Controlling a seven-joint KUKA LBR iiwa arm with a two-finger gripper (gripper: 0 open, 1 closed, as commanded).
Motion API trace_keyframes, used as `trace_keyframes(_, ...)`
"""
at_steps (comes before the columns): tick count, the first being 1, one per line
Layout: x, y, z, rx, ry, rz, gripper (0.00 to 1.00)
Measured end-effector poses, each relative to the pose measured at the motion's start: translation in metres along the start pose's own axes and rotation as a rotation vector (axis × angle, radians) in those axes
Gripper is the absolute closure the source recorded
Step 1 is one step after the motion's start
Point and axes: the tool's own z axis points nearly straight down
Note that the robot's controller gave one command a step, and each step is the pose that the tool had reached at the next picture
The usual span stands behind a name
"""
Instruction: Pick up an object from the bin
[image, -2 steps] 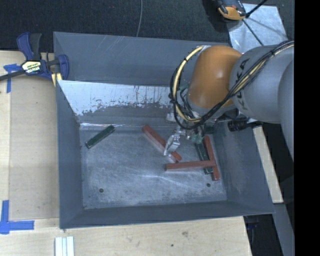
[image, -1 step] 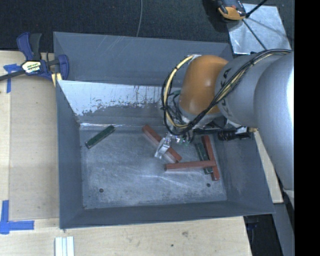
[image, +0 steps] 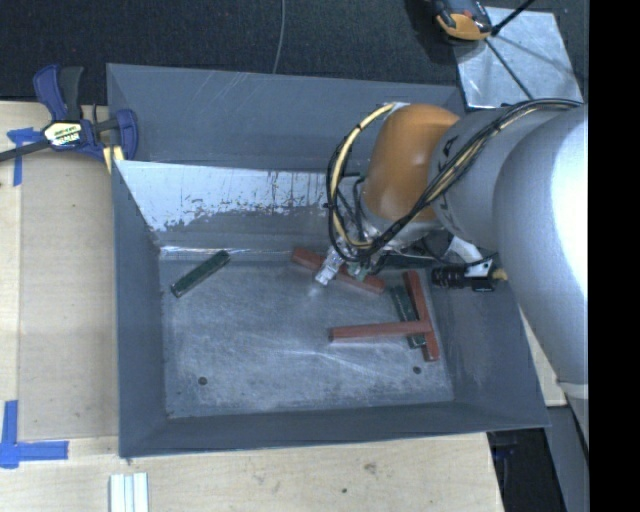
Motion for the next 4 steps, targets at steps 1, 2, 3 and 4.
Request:
trace_keyframes(1,0.000,0.000,0.000,0.000,0.000,0.000,1.00)
trace_keyframes(2,0.001,-0.001,-0.002,0.004,0.004,-0.001,1.00)
trace_keyframes(3,0.002,-0.002,-0.010,0.012,0.013,-0.001,1.00)
trace_keyframes(4,0.001,-0.002,-0.017,0.013,0.012,-0.001,1.00)
